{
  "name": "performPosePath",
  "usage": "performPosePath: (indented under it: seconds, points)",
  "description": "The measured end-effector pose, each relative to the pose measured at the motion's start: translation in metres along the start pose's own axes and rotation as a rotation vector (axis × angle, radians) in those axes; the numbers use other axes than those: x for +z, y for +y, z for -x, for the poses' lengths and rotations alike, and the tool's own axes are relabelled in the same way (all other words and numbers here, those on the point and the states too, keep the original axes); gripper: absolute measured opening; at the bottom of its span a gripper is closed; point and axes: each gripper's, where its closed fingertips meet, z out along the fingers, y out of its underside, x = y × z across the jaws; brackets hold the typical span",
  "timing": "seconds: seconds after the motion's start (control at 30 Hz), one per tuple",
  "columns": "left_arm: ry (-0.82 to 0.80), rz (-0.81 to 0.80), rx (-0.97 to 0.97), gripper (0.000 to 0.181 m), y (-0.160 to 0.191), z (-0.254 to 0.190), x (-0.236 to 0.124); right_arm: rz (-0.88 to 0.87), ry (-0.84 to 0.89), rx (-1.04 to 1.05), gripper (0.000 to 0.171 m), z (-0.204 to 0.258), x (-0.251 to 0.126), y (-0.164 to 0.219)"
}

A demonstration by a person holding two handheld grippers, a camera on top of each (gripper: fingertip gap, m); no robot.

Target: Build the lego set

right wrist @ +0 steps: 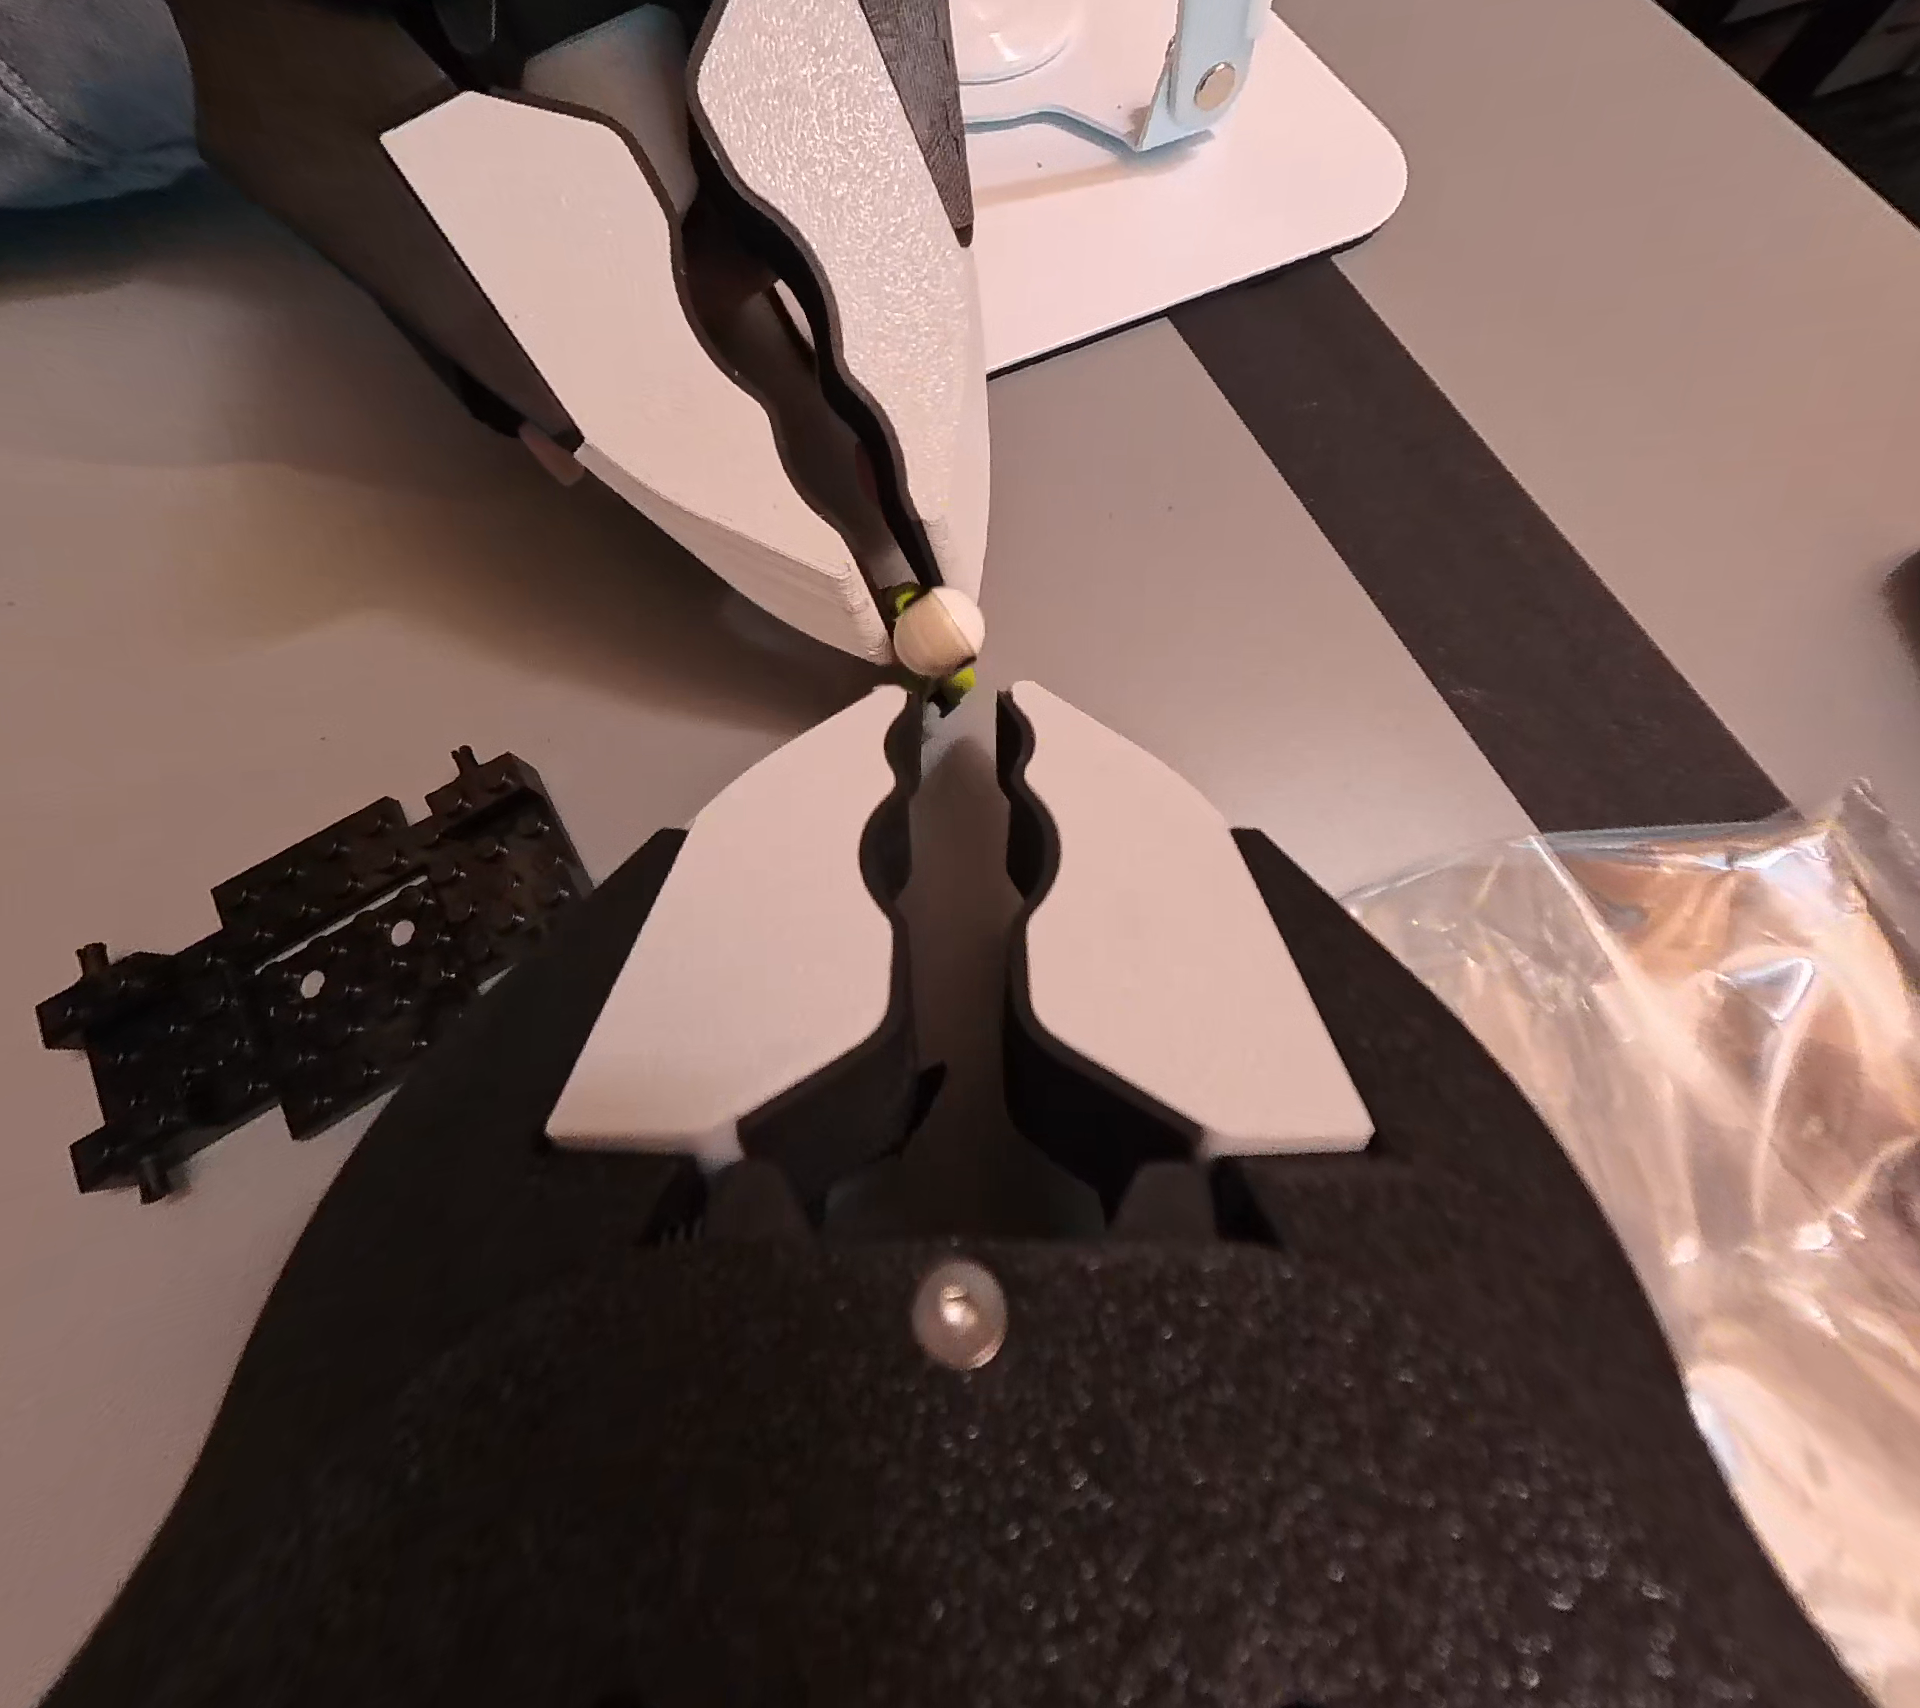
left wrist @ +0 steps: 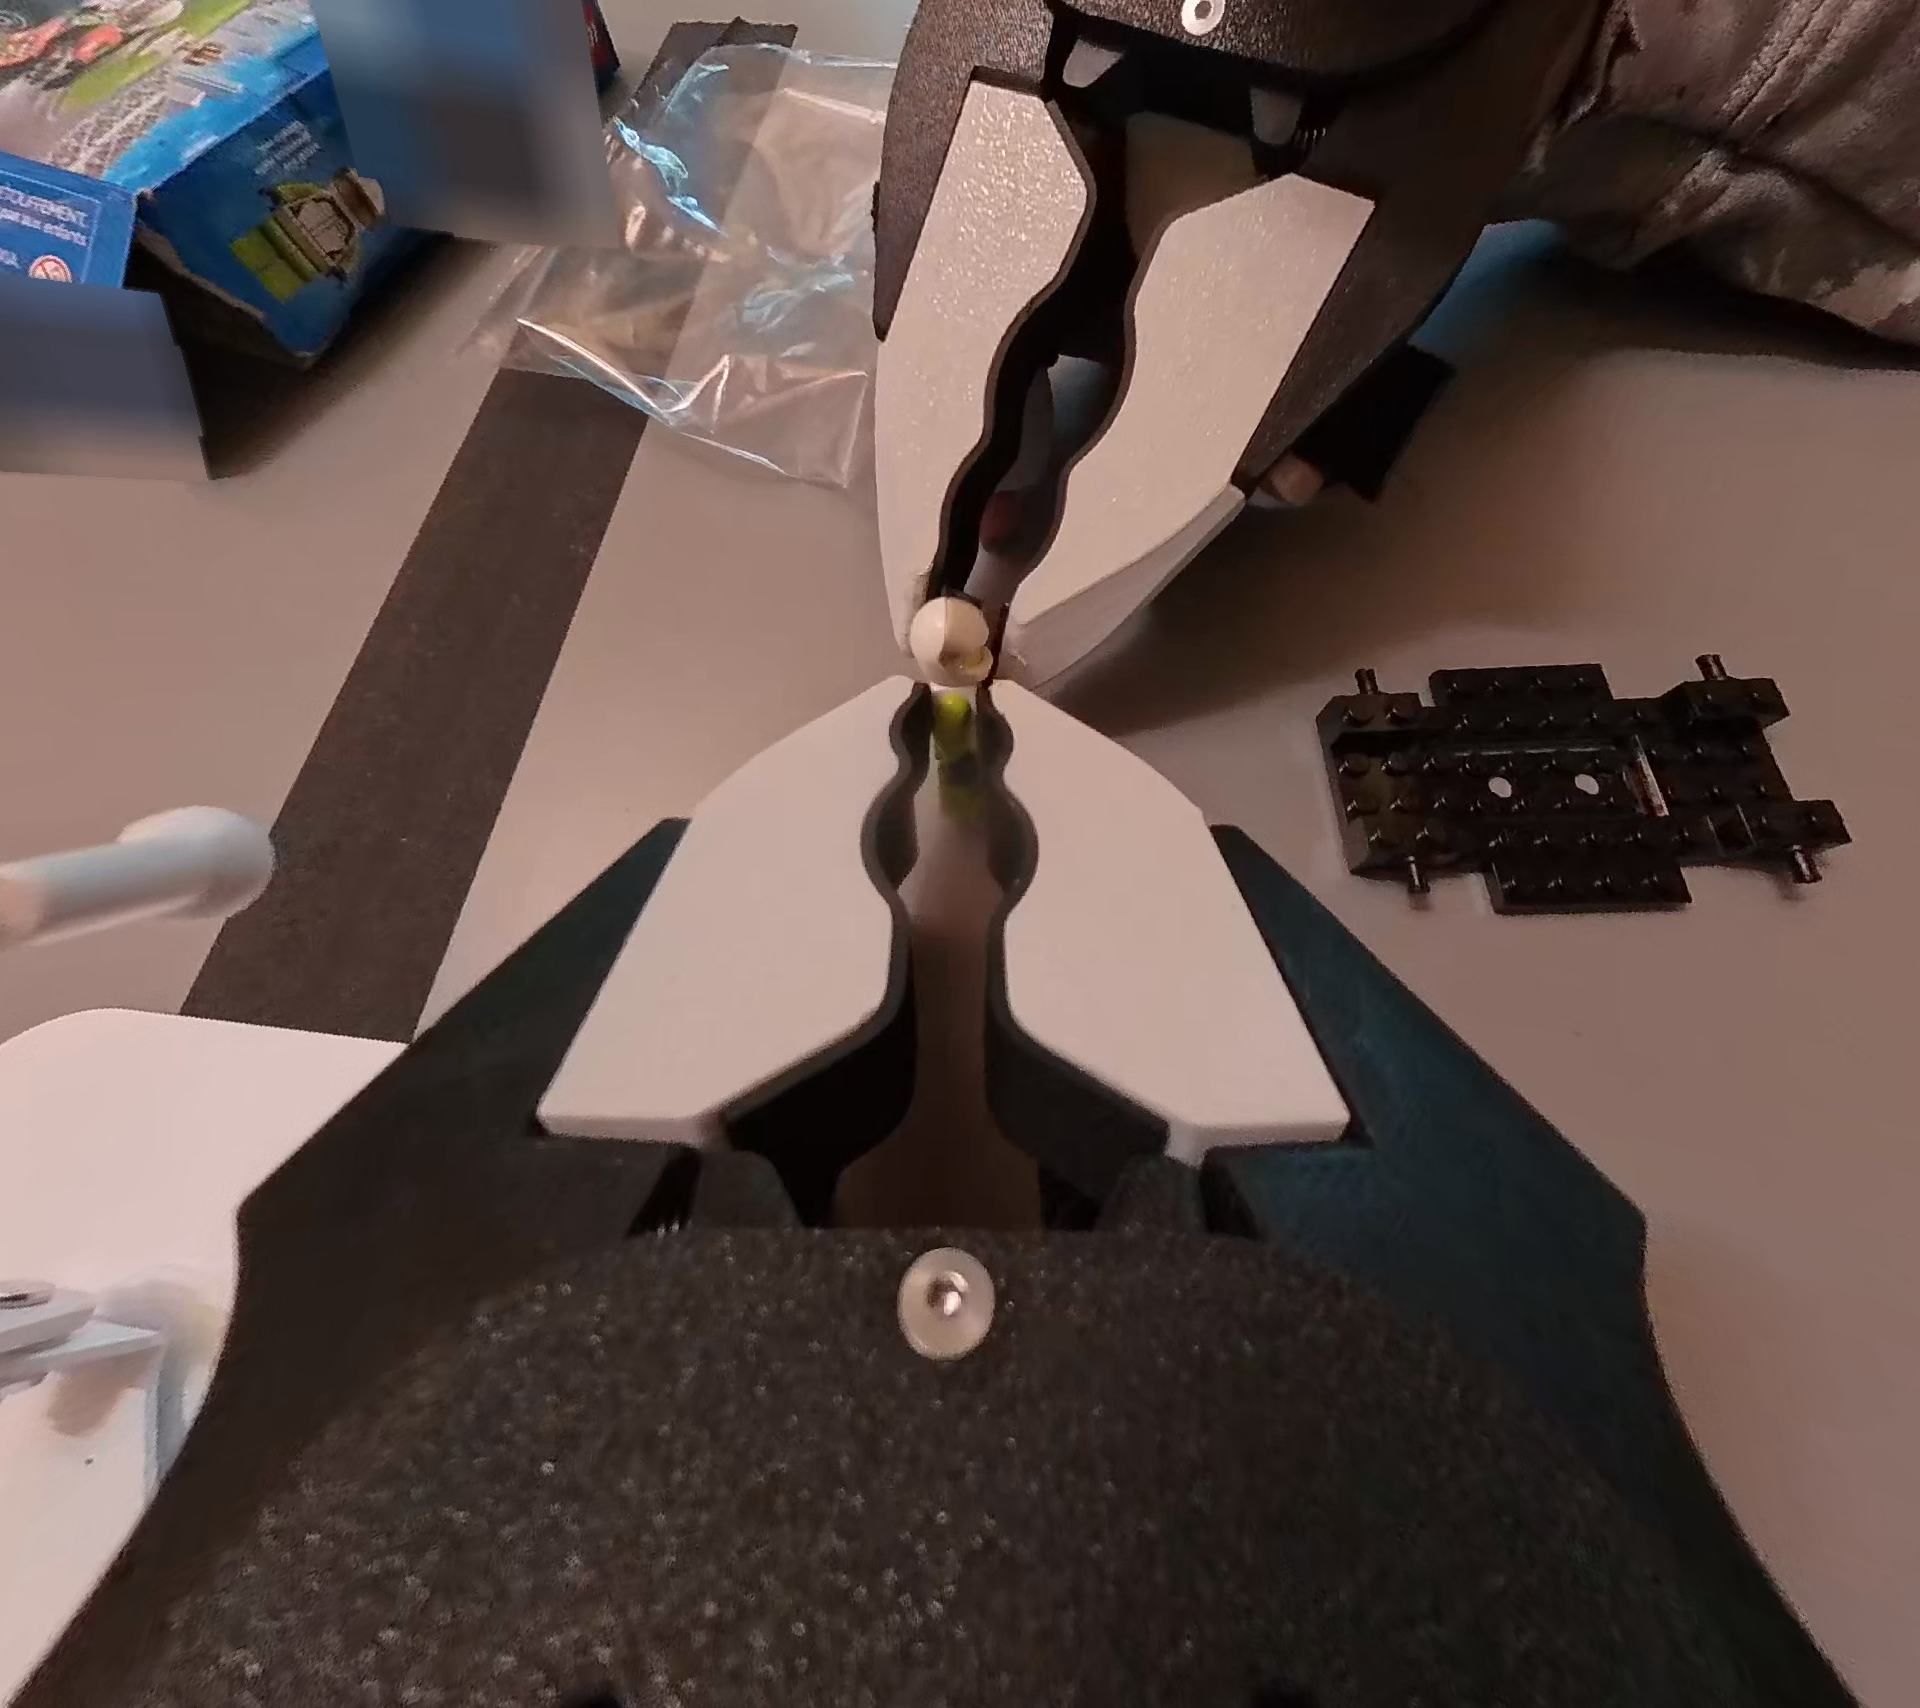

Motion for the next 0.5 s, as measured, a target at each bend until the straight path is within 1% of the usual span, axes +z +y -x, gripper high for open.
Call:
performPosePath:
  seconds: [0.43, 0.5]
  points:
    - [-0.014, 0.027, -0.009, 0.009, 0.0071, 0.0059, -0.0037, -0.018, 0.01, 0.001, 0.014, -0.0007, -0.0001, -0.0033]
    - [-0.015, 0.03, -0.013, 0.01, 0.0084, 0.0074, -0.0049, -0.026, 0.02, -0.002, 0.016, -0.0019, 0.001, -0.0056]
